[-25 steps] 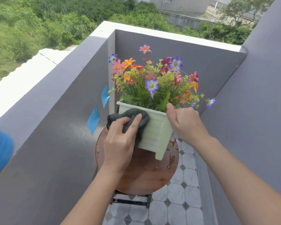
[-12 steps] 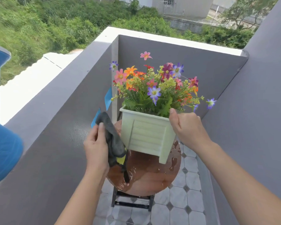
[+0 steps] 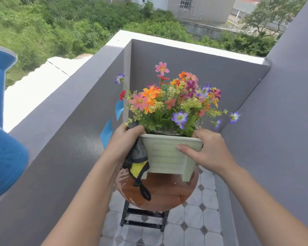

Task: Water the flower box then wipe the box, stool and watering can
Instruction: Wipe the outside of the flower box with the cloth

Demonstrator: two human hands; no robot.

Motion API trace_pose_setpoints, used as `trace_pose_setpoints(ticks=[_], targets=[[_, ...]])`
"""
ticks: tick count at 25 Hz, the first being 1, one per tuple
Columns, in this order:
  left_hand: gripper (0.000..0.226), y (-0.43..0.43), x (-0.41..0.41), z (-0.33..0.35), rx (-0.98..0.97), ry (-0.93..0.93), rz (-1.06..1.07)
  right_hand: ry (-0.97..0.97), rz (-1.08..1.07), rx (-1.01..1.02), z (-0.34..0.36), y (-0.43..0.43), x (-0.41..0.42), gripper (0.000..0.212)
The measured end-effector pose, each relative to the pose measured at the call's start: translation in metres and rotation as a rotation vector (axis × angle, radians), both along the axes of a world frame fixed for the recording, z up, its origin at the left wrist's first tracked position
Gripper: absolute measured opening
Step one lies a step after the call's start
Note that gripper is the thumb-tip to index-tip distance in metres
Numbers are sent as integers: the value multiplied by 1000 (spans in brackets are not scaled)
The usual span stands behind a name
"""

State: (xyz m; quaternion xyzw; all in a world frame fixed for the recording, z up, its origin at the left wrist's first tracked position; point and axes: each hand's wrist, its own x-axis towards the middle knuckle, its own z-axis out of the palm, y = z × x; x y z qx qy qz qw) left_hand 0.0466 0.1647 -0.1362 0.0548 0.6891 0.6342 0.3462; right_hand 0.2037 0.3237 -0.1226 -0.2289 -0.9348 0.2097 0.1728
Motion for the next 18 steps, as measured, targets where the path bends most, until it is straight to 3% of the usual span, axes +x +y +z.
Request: trace_pose_setpoints(ticks=[3, 6, 9, 12, 15, 18], targets=[[14, 5, 10, 11, -39, 8, 79, -37, -157, 50, 4, -17, 3, 41], [24, 13, 18, 15, -36, -3, 121, -70, -262, 129, 3, -35, 4, 45], [41, 22, 26, 21, -81, 22, 139, -133, -277, 85, 0, -38, -2, 49], [52, 27, 37, 34, -78, 76, 180, 43, -158, 54, 3, -27, -4, 54], [44, 30, 51, 44, -72, 131, 212, 116, -45, 55, 5, -14, -1, 50], [37, 27, 59, 41, -105, 325, 172, 144, 4, 39, 3, -1, 5, 41]])
